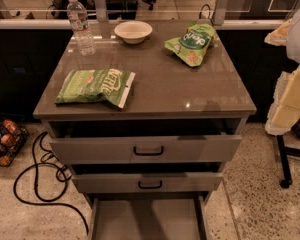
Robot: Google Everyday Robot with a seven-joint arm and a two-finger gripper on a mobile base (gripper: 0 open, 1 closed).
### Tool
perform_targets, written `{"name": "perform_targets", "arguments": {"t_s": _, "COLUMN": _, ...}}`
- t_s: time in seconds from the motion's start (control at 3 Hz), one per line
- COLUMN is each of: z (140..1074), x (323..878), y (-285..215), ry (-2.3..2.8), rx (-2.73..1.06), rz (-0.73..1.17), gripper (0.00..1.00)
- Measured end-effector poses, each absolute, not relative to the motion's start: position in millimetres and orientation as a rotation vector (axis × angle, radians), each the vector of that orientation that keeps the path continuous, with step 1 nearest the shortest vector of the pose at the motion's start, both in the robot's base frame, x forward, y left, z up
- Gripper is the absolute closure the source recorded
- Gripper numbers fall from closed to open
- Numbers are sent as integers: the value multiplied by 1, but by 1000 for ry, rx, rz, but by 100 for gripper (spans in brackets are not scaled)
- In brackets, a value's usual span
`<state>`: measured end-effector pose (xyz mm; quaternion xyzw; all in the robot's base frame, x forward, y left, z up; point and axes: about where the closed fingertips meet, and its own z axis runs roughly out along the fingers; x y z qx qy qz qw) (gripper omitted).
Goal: Pick green jalapeno chip bag from top drawer and place on counter
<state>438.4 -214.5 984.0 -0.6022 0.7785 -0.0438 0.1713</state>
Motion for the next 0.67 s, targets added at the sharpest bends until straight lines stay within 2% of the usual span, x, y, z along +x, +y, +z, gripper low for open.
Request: {"name": "perform_targets", "arguments": {"t_s": 0.67, "z": 986, "x": 453, "y": -220, "ry": 2209, "rx": -1675, "rz": -113, "gripper": 0}}
